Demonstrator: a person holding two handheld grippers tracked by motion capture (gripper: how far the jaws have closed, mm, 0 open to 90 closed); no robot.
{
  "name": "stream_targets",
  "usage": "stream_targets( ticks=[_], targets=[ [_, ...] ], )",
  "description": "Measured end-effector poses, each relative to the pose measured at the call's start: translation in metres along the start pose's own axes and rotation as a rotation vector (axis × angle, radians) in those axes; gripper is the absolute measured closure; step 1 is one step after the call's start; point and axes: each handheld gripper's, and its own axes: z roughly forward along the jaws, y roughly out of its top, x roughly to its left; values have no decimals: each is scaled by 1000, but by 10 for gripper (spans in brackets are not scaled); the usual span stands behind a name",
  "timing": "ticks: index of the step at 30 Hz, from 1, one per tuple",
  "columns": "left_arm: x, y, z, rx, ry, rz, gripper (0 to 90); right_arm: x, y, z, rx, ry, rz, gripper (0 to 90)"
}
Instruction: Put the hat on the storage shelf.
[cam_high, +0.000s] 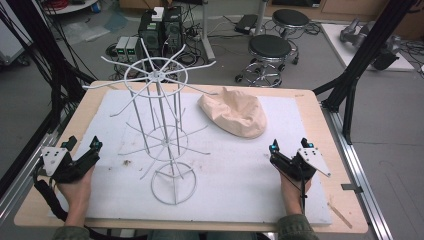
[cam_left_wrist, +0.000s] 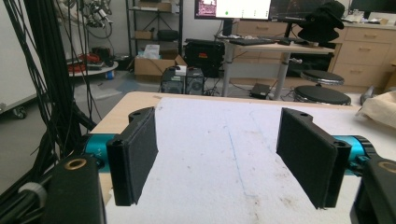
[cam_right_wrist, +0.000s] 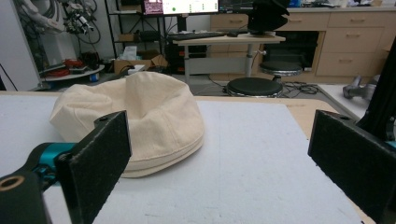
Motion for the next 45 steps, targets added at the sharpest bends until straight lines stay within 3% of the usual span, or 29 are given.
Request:
stream_targets(
  ticks=[13,19,23,28,31,45],
  targets=[
    [-4,0,2,-2,12,3,292,0,3,1,-5,7,1,49],
    [-2,0,2,7,29,-15,293,-2,6,7,29,22,-10,36],
    [-1,0,1,10,26,-19,293,-2,16,8,0,46,-15,36],
    [-4,-1,1,25,9,-4,292,-2,35,8,-40,76,29,36],
    [-6,-1,1,26,6,13,292,-2,42,14,-34,96,43,36],
    [-6,-1,2,28,10,11,292,2,63,38,-5,142,5,36]
  ],
)
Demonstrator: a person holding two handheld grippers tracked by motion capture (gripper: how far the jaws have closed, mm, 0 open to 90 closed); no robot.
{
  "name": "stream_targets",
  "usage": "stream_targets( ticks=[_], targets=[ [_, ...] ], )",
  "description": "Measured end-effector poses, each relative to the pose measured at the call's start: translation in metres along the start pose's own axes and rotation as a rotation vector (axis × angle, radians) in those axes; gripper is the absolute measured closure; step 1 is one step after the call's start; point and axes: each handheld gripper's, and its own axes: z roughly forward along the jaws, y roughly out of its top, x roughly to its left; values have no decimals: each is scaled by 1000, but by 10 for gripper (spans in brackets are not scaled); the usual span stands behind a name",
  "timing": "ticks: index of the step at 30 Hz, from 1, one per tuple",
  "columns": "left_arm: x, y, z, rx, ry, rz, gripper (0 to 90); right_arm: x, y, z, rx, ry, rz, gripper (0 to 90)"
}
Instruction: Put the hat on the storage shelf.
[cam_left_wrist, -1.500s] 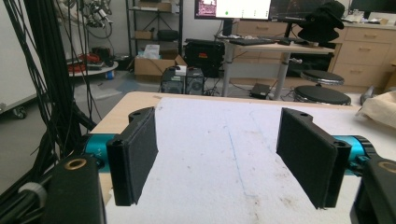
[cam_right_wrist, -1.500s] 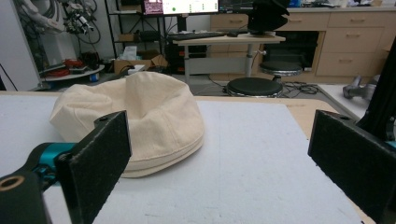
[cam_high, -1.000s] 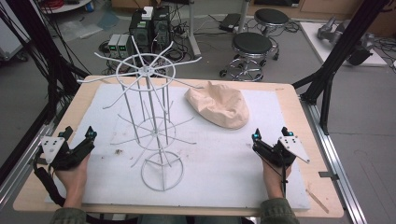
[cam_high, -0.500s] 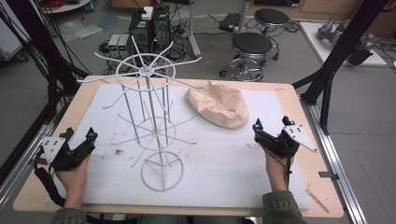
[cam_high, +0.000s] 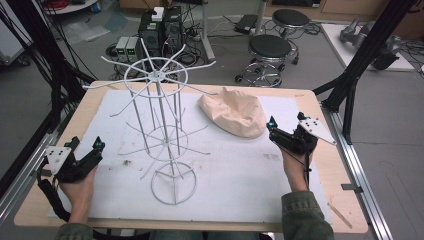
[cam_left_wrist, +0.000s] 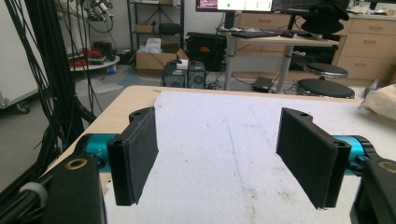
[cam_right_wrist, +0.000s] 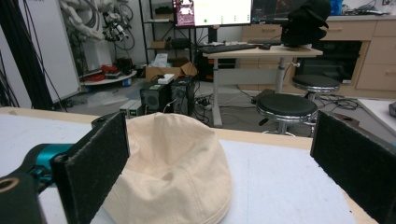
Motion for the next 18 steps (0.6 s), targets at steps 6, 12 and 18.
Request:
stream_targets(
  ticks=[6,12,18],
  targets=[
    [1,0,0,0,2,-5,292,1,2,6,19,11,-4,36],
    [1,0,0,-1,4,-8,293,6,11,14,34,25,-10,36],
    [1,0,0,4,3,-6,293,6,17,26,59,38,-13,40]
  ],
)
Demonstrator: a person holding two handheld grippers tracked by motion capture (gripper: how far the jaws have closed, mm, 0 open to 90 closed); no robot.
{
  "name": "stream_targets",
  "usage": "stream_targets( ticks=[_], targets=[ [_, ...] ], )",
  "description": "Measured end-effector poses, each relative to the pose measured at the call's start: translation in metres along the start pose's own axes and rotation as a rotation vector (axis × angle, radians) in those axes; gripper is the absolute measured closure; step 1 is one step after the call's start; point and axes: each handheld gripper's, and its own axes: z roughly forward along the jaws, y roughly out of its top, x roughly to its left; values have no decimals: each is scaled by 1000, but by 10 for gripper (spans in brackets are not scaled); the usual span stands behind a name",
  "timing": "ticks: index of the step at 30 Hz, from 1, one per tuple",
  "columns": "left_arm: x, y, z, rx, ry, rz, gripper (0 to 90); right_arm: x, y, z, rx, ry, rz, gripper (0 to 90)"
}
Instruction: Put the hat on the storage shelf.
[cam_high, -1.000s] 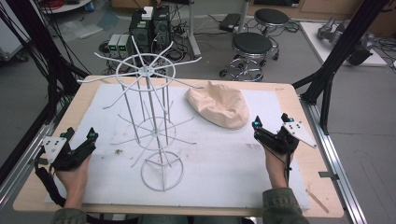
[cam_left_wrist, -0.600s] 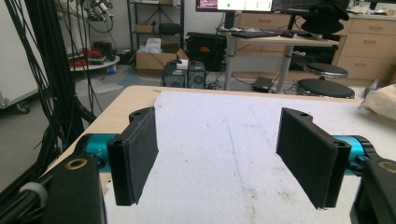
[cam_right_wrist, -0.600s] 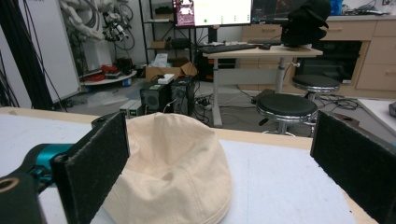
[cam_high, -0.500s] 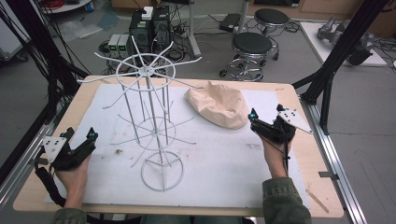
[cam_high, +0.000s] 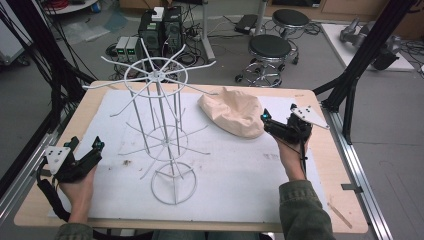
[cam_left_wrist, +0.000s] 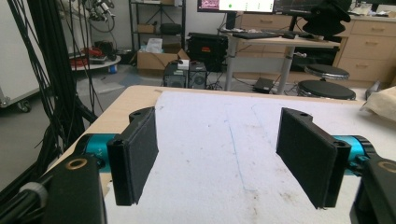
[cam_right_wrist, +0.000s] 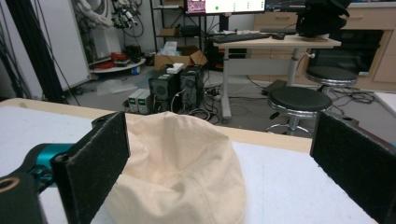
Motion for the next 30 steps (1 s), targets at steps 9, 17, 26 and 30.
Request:
stream_targets(
  ticks=[9,17,26,30],
  targets=[
    [-1,0,0,3,0,5,292,-2,-1,23,50,12,-17,51],
    [0,-1,1,5,0,0,292,4,8,40,86,28,-31,52],
    [0,-1,1,7,-4,1,293,11,20,63,132,52,-47,52],
    [0,-1,2,8,-3,1,293,11,26,76,144,54,-40,53]
  ],
)
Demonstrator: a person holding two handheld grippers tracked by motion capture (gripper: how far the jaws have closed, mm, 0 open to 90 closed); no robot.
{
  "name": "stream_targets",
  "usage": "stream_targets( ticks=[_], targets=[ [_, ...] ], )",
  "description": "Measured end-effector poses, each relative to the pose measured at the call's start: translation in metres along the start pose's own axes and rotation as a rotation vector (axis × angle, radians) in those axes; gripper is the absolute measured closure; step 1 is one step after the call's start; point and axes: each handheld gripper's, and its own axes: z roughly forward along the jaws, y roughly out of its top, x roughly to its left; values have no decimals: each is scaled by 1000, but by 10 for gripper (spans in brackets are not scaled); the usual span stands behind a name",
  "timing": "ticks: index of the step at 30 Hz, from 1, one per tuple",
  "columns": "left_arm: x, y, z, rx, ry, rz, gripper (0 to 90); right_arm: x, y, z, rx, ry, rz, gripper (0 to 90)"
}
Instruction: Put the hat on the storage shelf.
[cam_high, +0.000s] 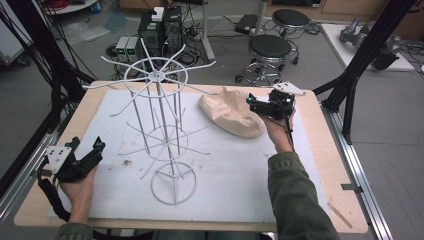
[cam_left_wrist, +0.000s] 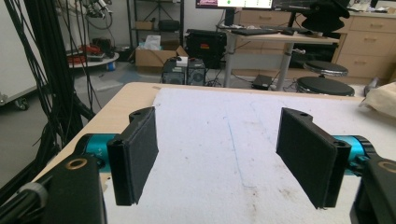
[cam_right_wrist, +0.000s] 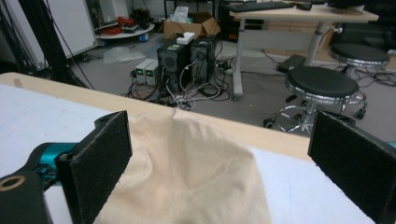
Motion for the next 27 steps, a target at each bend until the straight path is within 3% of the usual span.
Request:
stream_targets(
  ticks=[4,7,10,14,18,21,24,27],
  targets=[
    [2,0,0,-1,3,-6,293,-5,3,13,29,-12,-1,52],
    [2,-1,1,1,3,-11,293,-5,4,23,35,-26,-26,53],
    [2,-1,1,2,-1,-7,293,-5,3,36,82,-37,-36,51],
    [2,-1,1,-2,2,-11,293,-4,7,49,94,-25,-38,52],
    [3,-1,1,1,1,-13,293,-8,7,61,127,-7,-15,52],
    [3,-1,1,-1,1,-11,293,-14,5,67,128,-23,9,52],
    [3,-1,1,-1,0,-11,293,-25,-4,75,163,-36,71,51],
    [3,-1,1,-3,1,-12,293,-30,-14,85,196,-52,76,51]
  ],
)
